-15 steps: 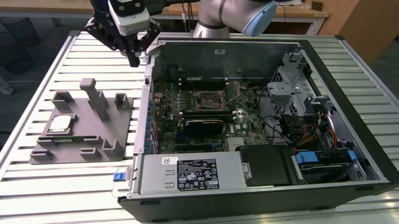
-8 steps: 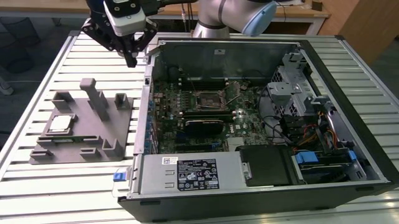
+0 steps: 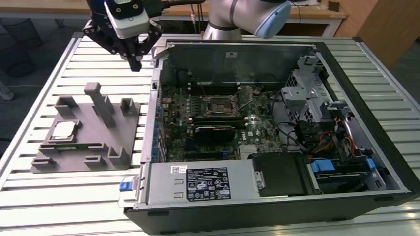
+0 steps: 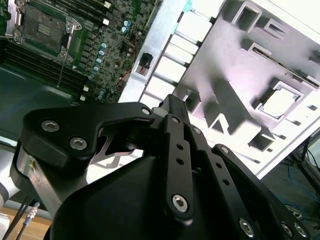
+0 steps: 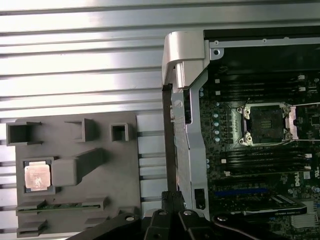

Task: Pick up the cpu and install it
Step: 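Reach for the cpu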

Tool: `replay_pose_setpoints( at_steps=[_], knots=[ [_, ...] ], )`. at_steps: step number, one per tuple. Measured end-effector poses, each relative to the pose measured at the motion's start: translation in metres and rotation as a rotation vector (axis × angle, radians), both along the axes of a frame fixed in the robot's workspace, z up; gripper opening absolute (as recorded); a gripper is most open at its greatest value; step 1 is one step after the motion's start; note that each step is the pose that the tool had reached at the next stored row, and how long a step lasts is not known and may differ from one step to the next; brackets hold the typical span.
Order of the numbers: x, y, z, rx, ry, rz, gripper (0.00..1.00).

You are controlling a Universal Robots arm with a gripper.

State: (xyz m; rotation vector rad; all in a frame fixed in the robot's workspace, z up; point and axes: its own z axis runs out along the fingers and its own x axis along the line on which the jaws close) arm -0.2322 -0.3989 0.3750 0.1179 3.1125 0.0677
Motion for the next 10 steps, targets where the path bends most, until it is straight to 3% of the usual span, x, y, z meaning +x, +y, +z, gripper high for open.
replay_pose_setpoints(
  at_steps=[10],
  knots=[
    [-0.0064, 0.0000, -0.0017, -0.0001, 0.0001, 0.000, 0.11]
  ],
)
